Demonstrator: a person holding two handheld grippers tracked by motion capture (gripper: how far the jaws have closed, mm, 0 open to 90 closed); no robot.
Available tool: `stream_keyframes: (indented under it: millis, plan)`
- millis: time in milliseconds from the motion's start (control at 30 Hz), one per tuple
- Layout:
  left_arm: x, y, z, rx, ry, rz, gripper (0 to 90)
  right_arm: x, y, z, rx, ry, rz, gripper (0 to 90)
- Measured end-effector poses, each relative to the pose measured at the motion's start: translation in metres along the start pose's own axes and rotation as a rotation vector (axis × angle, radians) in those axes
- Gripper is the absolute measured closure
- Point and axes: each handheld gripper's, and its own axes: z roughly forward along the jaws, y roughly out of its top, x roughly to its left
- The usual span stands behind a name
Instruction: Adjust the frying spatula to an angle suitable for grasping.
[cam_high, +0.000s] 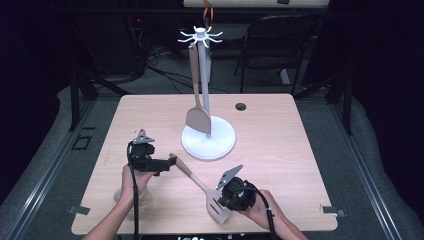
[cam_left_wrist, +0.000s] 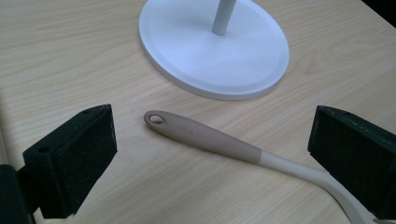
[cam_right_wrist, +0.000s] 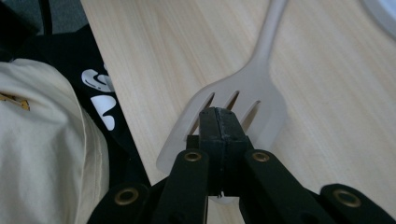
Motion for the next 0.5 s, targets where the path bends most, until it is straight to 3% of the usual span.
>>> stream_keyframes:
  millis: [233, 500]
  plan:
    - [-0.003, -0.001, 0.005, 0.024, -0.002, 0.007, 1.0, 0.004, -0.003, 0.019, 0.088, 0.023, -0.004, 90.0]
    - [-0.007, -0.002, 0.009, 0.041, -0.006, 0.020, 1.2, 0.001, -0.007, 0.040, 0.191, 0.015, -0.014, 90.0]
